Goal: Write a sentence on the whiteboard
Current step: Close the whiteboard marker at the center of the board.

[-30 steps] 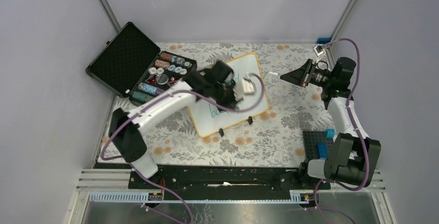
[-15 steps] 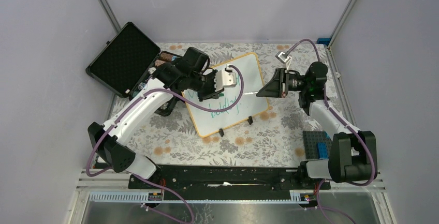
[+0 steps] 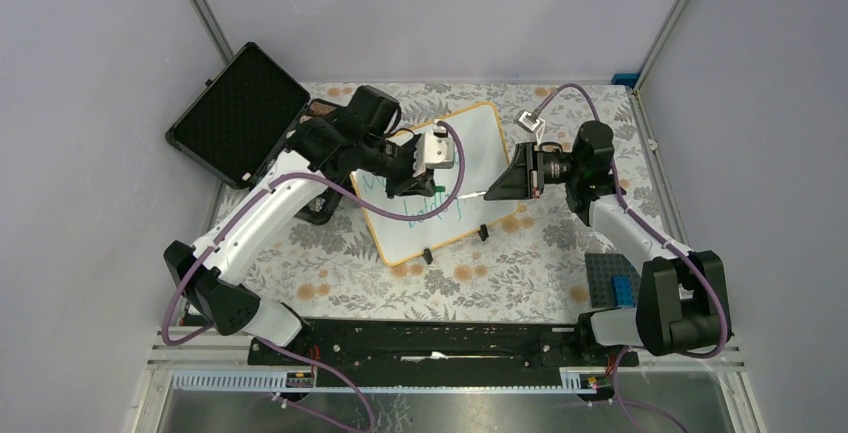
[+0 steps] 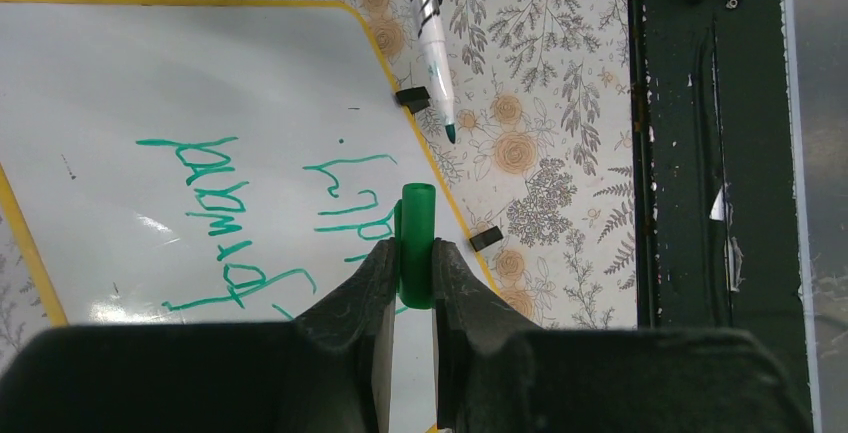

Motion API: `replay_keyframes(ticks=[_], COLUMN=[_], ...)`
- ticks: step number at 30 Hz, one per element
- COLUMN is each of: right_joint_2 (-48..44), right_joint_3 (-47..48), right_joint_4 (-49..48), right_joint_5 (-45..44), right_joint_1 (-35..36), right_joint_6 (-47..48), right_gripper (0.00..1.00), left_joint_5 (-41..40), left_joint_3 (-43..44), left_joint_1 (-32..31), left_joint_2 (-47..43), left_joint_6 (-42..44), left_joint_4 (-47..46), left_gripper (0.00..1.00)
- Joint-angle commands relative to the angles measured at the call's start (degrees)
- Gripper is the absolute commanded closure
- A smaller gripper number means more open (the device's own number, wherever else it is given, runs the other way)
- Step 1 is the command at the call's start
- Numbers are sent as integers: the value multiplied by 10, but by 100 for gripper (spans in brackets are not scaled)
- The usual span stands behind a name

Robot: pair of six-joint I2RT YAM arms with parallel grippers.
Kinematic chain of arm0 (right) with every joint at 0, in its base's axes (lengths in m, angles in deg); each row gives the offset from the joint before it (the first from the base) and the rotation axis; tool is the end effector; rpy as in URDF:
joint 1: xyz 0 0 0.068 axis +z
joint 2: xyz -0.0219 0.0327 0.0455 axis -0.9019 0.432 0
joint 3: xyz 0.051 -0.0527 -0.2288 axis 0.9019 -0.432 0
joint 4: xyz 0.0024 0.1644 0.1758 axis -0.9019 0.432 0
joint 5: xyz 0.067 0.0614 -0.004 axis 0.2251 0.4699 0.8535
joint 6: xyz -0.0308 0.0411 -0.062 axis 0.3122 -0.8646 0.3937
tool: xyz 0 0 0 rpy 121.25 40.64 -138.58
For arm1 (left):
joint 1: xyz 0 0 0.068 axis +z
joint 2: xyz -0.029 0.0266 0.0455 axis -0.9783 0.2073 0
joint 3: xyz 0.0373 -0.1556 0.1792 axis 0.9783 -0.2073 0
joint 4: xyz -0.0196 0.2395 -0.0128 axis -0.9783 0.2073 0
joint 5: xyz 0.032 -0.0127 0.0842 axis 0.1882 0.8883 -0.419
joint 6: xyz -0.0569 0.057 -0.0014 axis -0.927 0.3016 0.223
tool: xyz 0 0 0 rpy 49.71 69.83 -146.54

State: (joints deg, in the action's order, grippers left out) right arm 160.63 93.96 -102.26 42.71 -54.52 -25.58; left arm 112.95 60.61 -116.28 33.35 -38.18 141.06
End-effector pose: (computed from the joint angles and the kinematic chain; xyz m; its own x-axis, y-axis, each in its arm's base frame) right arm 0.2545 0.1146 0.2763 -0.7000 -0.0375 -0.7131 -0.7115 -0.0497 0.7010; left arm 0.2049 -0.2151 0.3396 0.1028 0.5981 -0.7948 0.9939 -0.0296 0.1063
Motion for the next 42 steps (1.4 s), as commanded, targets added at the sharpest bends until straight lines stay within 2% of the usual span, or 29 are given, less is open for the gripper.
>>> replay_keyframes(ticks=[1,21,30,37,42], right_joint_2=[-11,-14,-10,-13,-14], right_joint_3=[5,13,21,40,43], right_joint_4=[24,29,43,133,144], right_joint_5=[4,1,-18,-28,-26], right_joint_1=[9,19,19,20,23], right_joint_6=[35,36,42,111,122], right_gripper=[100,100,100,100,100], left_joint_5=[32,-77,-61,-57,-61], left_joint_3=[25,-10,-4,3,7], left_joint_1=[-11,-42,-60,-64,-64], left_joint_2=[-6,-4,-3,1,3], left_joint_6=[10,18,17,13,10], left_joint_4=[2,-2,11,11,10], left_gripper=[100,100,100,100,100])
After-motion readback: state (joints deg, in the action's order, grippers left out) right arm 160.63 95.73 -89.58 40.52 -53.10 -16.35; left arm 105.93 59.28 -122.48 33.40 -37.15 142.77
